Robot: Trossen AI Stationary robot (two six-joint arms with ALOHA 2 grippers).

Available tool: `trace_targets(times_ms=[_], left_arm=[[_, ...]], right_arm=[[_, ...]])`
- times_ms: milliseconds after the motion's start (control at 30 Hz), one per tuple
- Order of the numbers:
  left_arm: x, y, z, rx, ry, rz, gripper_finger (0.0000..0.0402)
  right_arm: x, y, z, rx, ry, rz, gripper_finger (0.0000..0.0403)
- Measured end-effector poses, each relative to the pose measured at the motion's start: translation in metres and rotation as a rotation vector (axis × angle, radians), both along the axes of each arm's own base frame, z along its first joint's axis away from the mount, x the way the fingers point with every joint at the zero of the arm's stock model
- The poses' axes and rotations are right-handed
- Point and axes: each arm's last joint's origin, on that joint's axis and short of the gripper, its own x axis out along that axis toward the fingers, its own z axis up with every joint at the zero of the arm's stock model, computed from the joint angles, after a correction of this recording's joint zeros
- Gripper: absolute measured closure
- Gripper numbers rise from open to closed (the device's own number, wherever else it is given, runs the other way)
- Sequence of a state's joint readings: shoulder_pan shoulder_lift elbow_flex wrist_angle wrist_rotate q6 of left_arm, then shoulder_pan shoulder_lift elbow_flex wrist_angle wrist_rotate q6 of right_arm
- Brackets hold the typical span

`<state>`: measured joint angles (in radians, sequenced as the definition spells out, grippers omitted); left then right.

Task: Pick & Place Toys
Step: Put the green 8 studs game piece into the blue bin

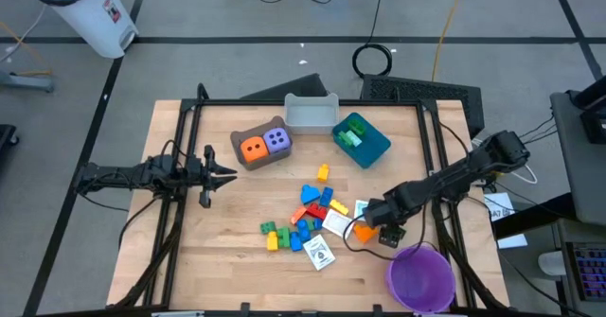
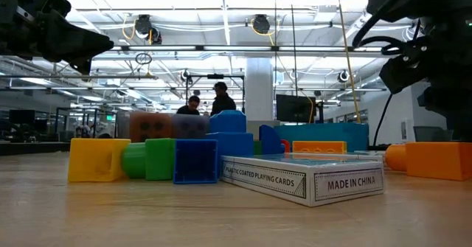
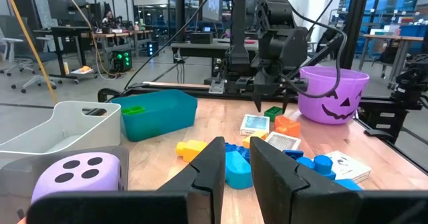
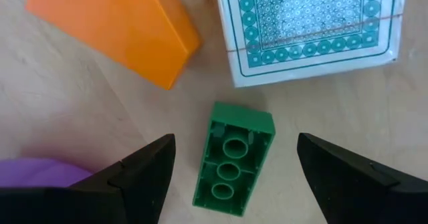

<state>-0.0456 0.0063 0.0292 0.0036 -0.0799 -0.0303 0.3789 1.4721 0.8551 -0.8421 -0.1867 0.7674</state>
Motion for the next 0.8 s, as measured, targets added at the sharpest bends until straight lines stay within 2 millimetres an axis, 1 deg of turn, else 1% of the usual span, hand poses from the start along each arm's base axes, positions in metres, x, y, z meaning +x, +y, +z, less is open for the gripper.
trace_targets(times_ms=[200, 367, 500, 667, 800], left_arm=[[0.000, 0.000, 0.000, 0.000, 0.000, 0.000, 0.0325], [0.000, 0.000, 0.000, 0.000, 0.000, 0.000, 0.0325], [0.000, 0.000, 0.000, 0.000, 0.000, 0.000, 0.0325], [0.000, 0.000, 0.000, 0.000, 0.000, 0.000, 0.0325], [0.000, 0.000, 0.000, 0.000, 0.000, 0.000, 0.0325]], right_arm=[[0.004, -0.003, -0.006, -0.009, 0.023, 0.008, 0.0099], [0.005, -0.006, -0.007, -0.010, 0.017, 0.017, 0.0101], [0.005, -0.007, -0.007, -0.011, 0.018, 0.014, 0.0117], [0.001, -0.008, -0.013, -0.010, 0.029, -0.025, 0.0143], [-0.002, -0.009, -0.017, 0.003, 0.058, -0.059, 0.0148]])
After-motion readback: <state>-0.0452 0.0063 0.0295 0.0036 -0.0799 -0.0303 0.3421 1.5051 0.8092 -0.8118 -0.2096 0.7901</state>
